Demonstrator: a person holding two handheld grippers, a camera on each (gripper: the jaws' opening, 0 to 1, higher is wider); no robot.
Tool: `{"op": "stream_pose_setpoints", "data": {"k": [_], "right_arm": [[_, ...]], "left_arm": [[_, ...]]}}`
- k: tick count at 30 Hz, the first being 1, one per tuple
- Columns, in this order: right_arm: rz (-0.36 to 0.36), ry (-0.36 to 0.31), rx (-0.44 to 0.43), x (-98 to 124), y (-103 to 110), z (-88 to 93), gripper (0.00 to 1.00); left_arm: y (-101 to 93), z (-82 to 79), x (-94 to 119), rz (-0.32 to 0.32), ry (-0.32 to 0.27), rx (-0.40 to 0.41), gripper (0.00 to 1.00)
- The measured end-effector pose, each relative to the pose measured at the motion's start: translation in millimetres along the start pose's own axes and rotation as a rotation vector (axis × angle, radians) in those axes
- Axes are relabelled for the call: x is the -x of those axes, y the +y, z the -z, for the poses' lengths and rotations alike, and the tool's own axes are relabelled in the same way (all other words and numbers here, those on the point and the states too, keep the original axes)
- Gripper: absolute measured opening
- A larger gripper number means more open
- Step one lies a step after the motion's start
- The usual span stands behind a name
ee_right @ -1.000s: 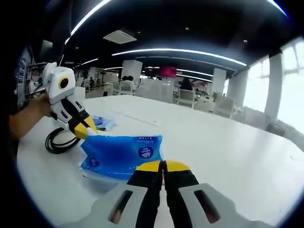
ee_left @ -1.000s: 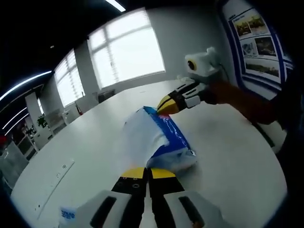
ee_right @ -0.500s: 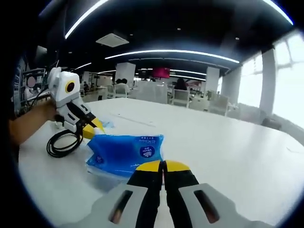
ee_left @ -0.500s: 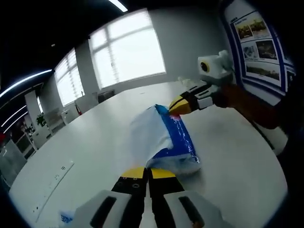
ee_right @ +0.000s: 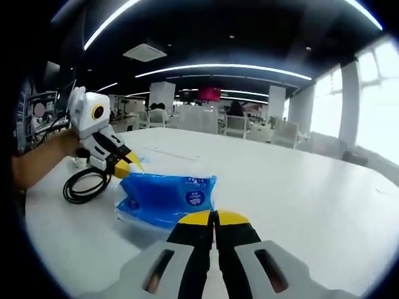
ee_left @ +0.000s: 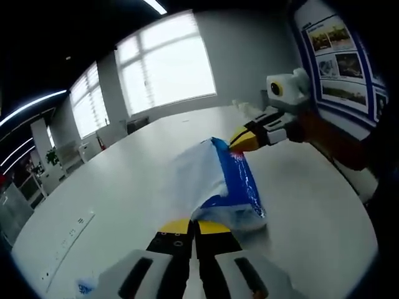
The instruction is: Arrange the tabletop items into an orderly group along one side of the table until the central work area is clear of visible clutter.
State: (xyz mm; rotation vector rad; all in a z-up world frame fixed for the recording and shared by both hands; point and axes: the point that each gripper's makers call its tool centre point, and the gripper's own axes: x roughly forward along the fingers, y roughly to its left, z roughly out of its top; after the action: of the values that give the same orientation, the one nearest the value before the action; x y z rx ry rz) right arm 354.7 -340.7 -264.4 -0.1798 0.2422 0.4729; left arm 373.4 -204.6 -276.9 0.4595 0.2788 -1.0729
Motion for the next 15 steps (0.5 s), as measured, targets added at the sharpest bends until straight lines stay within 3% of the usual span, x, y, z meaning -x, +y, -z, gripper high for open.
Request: {"op": "stream_pose_setpoints", "data": {"k": [15], "right_arm": [[0.000,0.024,-0.034,9,4,25.7,0.00]], "left_arm": [[-7.5,6.7,-14,0.027,0.040,-0.025,0.00]]}}
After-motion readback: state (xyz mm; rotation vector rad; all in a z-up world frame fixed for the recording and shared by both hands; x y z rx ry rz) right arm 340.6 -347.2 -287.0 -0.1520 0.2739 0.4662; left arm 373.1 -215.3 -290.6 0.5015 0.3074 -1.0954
